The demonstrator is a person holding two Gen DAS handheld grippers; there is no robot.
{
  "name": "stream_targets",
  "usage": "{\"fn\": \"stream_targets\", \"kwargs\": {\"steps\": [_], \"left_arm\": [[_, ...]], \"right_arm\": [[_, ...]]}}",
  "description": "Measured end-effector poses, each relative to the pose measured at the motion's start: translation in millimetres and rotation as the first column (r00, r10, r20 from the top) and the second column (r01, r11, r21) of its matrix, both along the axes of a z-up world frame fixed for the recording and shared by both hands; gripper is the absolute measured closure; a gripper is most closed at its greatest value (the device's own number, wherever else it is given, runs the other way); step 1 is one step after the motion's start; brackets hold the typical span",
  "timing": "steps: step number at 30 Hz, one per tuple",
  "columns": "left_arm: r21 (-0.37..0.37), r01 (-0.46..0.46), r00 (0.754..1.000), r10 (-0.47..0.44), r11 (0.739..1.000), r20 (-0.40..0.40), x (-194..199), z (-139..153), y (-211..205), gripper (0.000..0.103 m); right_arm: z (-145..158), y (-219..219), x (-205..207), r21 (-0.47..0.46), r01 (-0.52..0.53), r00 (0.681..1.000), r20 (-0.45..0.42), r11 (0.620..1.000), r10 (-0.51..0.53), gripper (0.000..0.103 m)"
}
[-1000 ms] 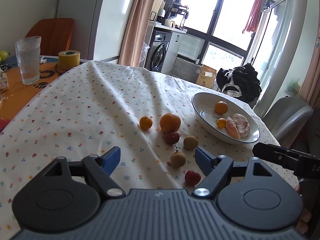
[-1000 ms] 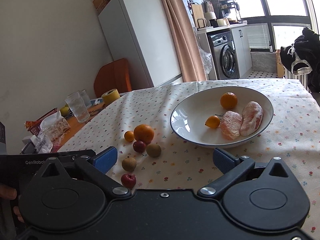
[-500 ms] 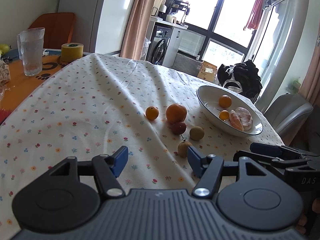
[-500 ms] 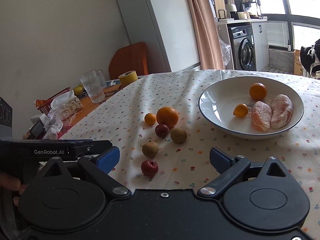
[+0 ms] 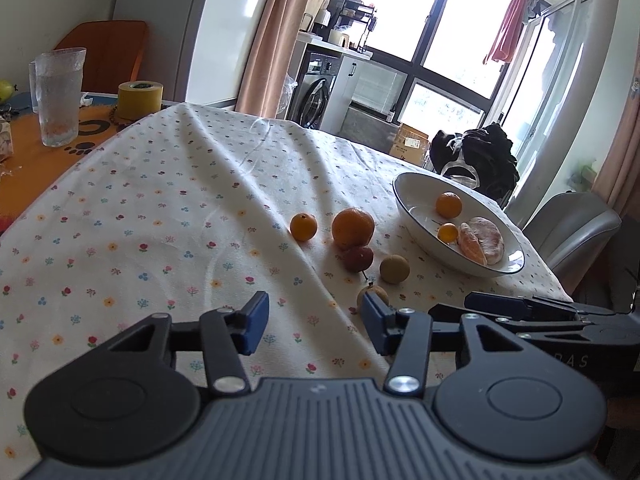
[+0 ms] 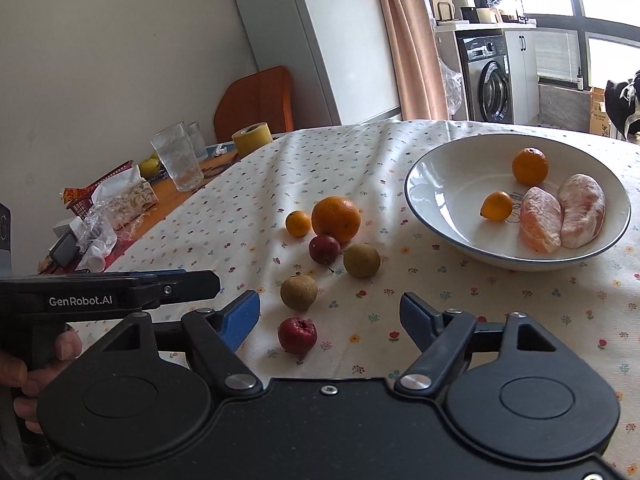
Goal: Organize fruits
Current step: 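Move both tools back over the brown kiwis on the tablecloth, then close the right tool on one brown kiwi while the left tool grasps the other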
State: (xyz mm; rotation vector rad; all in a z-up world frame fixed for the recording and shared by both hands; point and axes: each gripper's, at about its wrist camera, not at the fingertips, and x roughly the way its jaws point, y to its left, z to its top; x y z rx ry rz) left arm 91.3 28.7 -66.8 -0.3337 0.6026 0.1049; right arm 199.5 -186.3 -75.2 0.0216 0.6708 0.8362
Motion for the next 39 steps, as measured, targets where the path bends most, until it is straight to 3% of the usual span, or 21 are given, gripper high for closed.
{"fn": "stream_targets", "kwargs": {"steps": [6, 26, 31, 35, 39], "left_arm": [[-0.01, 0.025, 1.0, -0.025, 1.0, 0.005, 10.9, -2.6, -4.3, 0.056], [-0.069, 0.097, 0.995, -0.099, 0.993, -0.028, 55.9, -24.1, -20.6, 0.067], [-0.088, 0.11, 0.993, -0.113, 0.99, -0.034, 62.9, -29.7, -18.1, 0.081], [-0.052, 0.082, 0.996, -0.084, 0.995, -0.025, 60.5, -25.3, -14.6, 0.081], [-0.073, 0.058, 0.998, -0.059, 0.996, -0.02, 57.1, -23.7, -3.6, 0.081]], "right_arm": [[-4.8, 1.7, 6.1, -0.016, 0.01, 1.0, -0.013, 1.0, -0.01, 0.039], [-9.5, -2.4, 36.9, -0.021, 0.043, 0.999, -0.026, 0.999, -0.044, 0.042], [-10.9, 1.6, 41.6, -0.032, 0.041, 0.999, -0.033, 0.999, -0.042, 0.043], [-9.8, 9.8, 45.7, -0.032, 0.023, 0.999, -0.032, 0.999, -0.024, 0.046], [-9.5, 18.5, 49.1, -0.042, 0.014, 0.999, -0.03, 0.999, -0.015, 0.046]]}}
